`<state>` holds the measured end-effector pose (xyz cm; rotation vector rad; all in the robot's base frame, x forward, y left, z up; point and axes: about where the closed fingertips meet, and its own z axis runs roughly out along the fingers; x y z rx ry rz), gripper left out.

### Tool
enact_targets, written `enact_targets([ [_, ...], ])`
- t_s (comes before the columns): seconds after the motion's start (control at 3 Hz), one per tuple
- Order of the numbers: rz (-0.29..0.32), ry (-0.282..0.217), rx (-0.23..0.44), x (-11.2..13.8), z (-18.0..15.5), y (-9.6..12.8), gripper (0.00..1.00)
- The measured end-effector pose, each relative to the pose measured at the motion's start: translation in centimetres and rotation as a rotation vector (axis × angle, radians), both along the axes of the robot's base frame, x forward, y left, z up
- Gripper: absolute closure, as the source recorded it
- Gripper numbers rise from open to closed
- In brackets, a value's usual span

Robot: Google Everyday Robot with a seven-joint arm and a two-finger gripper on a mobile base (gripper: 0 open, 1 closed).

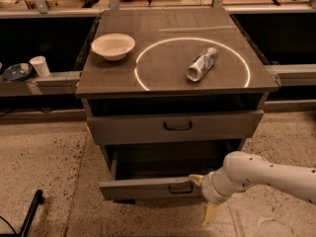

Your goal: Open middle drawer

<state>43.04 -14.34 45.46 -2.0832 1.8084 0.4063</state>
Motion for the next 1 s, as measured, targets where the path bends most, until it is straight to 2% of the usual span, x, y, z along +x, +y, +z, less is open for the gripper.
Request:
enact_targets([
  [0.33, 0.024, -0.01, 0.016, -0.1, 0.9, 1.0, 0.0],
  [0.67, 0.039, -0.034, 0.023, 1.3, 1.3, 1.8, 0.0],
  [1.0, 0.039, -0.029, 0.017, 2.7, 0.0, 2.3, 0.0],
])
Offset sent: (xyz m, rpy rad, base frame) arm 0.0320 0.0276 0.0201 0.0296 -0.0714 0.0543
